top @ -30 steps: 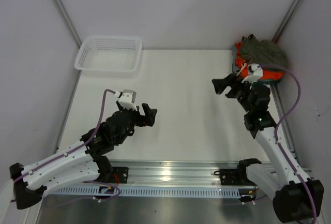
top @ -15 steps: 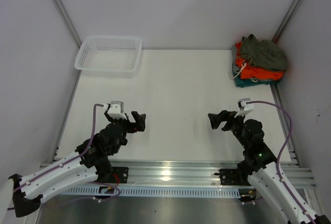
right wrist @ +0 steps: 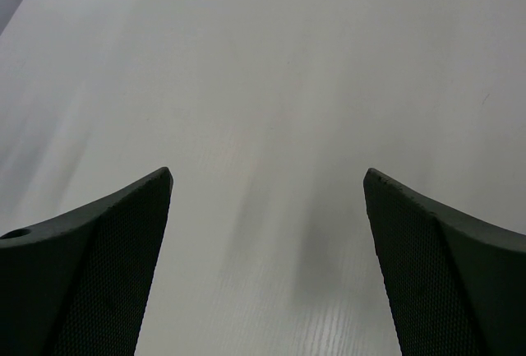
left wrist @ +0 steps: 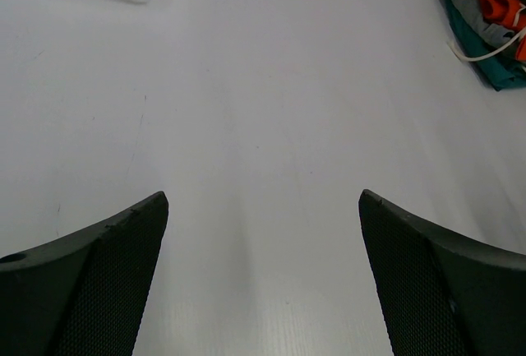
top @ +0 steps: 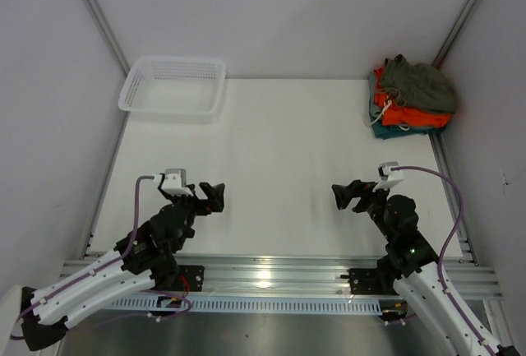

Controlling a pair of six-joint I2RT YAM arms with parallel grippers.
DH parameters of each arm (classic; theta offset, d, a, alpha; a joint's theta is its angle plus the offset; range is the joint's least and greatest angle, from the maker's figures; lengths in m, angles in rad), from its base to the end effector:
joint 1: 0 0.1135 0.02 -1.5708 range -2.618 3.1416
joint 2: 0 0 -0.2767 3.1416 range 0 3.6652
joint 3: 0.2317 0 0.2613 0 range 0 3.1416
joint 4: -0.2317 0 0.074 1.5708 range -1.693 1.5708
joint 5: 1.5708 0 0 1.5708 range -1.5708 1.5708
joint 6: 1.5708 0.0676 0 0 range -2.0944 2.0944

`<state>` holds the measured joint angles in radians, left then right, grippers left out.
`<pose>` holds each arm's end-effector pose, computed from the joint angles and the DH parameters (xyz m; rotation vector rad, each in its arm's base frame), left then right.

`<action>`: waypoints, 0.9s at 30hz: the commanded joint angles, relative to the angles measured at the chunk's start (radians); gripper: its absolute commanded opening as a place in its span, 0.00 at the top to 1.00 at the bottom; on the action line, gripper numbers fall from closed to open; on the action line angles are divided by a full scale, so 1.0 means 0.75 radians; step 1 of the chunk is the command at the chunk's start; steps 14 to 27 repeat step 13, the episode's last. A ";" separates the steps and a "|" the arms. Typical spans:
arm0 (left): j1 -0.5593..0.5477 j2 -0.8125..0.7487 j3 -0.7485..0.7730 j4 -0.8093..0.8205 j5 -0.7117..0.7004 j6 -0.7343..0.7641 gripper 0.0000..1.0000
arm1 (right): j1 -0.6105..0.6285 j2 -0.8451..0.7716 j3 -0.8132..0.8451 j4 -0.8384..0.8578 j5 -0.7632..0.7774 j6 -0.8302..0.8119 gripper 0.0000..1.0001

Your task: Fold and stack the shorts

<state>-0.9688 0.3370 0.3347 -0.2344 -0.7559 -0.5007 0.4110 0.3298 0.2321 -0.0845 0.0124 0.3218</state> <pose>0.1136 -0.0834 0.2355 -0.1212 1.7543 -0.3916 0.1437 0.0617 0.2124 -0.0703 1.7809 0.5213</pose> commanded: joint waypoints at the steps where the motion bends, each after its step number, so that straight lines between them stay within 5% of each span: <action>1: 0.005 0.025 0.008 0.020 -0.025 -0.024 0.01 | 0.006 -0.002 -0.003 0.047 0.026 -0.004 0.00; 27: 0.007 0.027 0.008 0.024 -0.013 -0.022 0.01 | 0.006 -0.016 -0.011 0.049 0.012 -0.002 0.00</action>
